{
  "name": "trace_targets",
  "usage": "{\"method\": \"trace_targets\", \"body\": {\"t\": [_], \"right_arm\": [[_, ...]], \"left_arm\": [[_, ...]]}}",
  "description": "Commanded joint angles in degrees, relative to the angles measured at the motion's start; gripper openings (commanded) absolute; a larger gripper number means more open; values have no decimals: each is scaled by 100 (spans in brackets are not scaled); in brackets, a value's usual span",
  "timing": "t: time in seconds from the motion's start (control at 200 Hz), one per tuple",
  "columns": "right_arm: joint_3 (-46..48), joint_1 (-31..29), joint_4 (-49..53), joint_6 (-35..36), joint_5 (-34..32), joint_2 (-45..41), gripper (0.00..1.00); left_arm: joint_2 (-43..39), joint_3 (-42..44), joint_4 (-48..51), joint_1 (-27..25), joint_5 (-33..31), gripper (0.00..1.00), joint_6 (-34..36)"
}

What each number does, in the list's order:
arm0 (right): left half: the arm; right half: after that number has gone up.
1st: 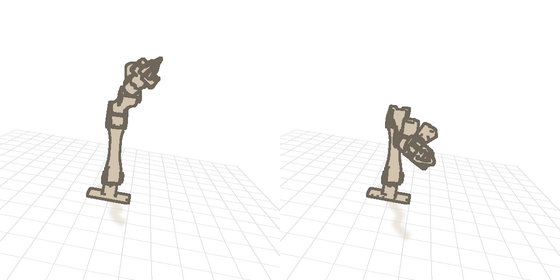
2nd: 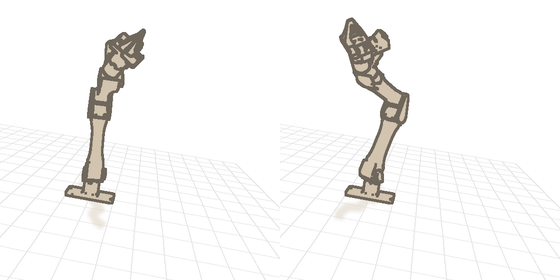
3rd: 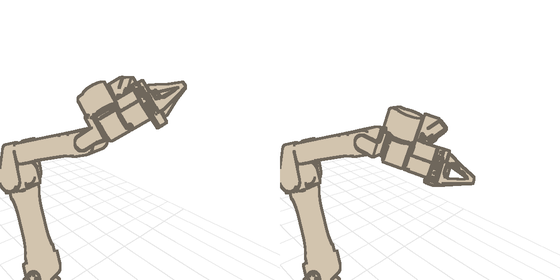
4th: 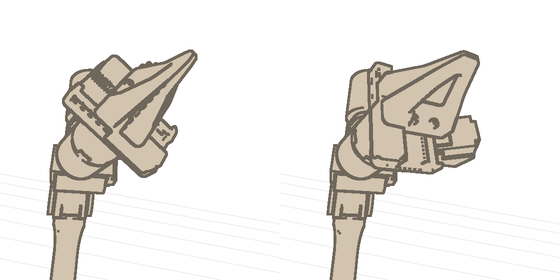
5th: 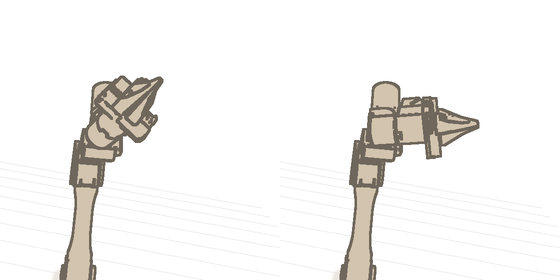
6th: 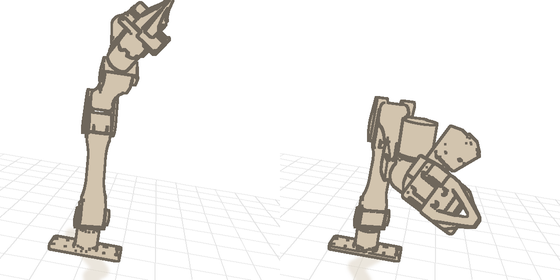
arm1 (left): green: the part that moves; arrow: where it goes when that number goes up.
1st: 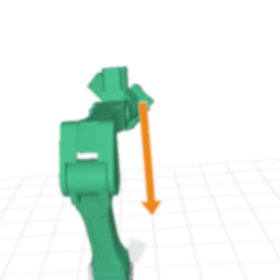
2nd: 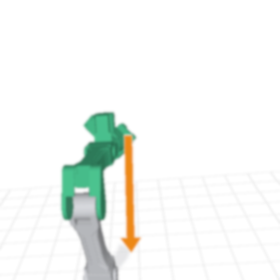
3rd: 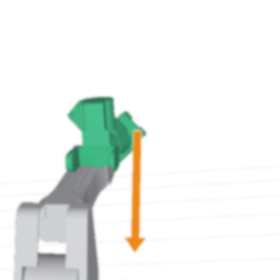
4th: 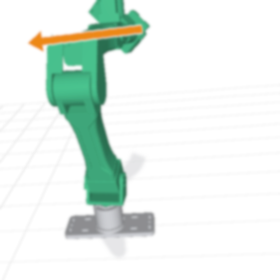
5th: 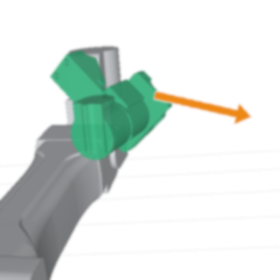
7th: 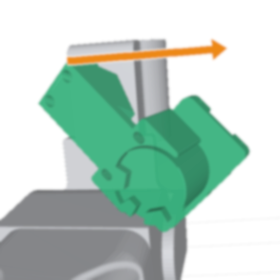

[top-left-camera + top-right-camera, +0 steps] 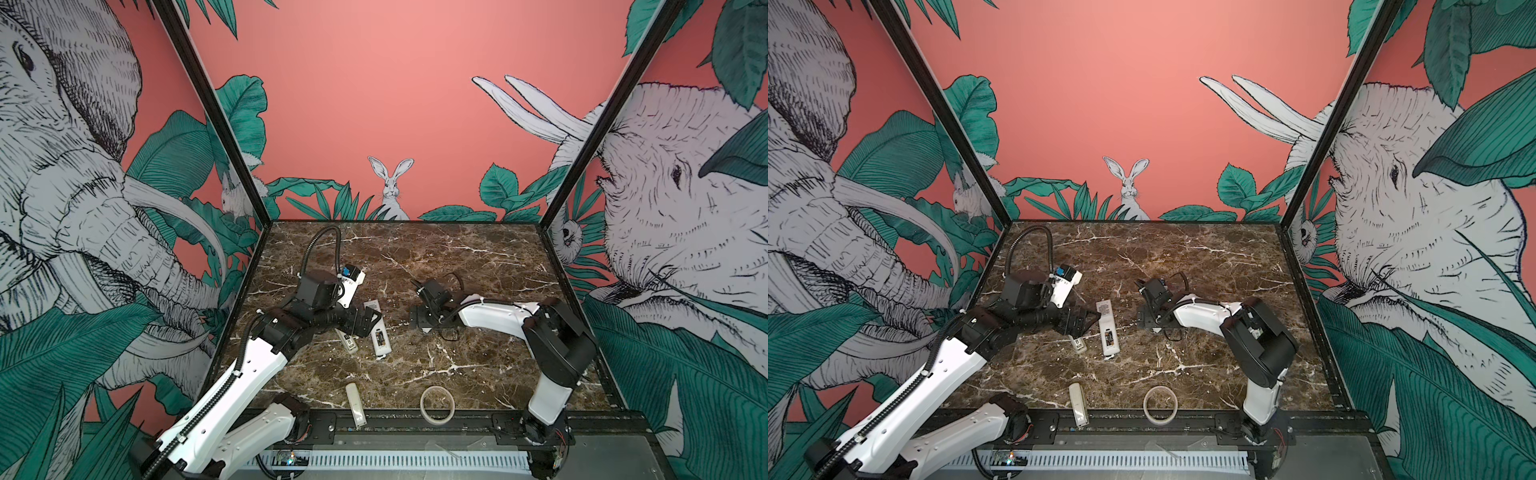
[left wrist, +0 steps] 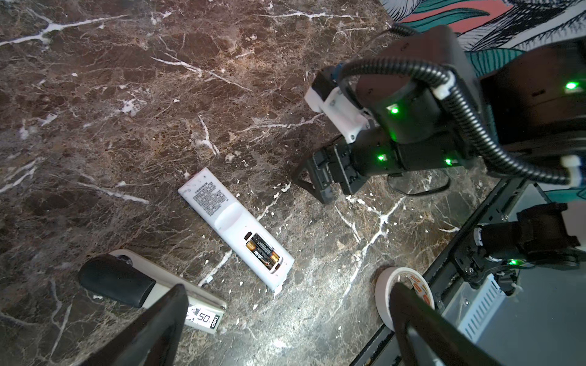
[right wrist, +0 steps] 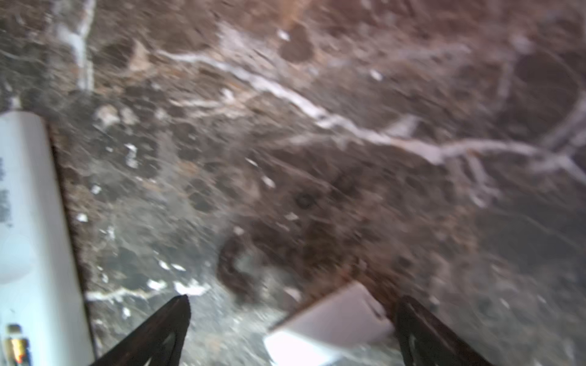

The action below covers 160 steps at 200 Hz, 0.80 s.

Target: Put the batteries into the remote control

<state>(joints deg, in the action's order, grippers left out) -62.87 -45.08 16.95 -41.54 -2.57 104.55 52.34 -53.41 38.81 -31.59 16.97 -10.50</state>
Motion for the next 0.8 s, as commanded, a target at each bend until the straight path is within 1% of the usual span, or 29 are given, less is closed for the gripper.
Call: {"method": "trace_targets", "body": {"t": [0.0, 0.155, 0.275, 0.415, 0.53, 0.665, 0.735, 0.795], "right_arm": [[-342, -196, 77, 1, 38, 341, 99], [-467, -358, 131, 14, -36, 476, 97], [-328, -418, 339, 83, -283, 380, 92], [-66, -440, 553, 240, -443, 269, 76], [98, -440, 616, 363, -551, 231, 61], [47, -426, 661, 562, -659, 297, 57], [-67, -414, 701, 677, -672, 381, 49], [-166, -405, 740, 765, -684, 470, 44]], "left_arm": [[-184, 156, 276, 57, 283, 99, 22], [-228, 313, 230, 72, 246, 99, -55], [-65, 358, 44, 82, 126, 99, -309], [251, 531, -385, 94, 49, 99, -718], [606, 666, -754, 93, 3, 99, -945], [953, 692, -1044, 118, -290, 99, -1106], [1120, 694, -1163, 129, -456, 99, -1175], [1268, 707, -1261, 168, -551, 99, -1239]]}}
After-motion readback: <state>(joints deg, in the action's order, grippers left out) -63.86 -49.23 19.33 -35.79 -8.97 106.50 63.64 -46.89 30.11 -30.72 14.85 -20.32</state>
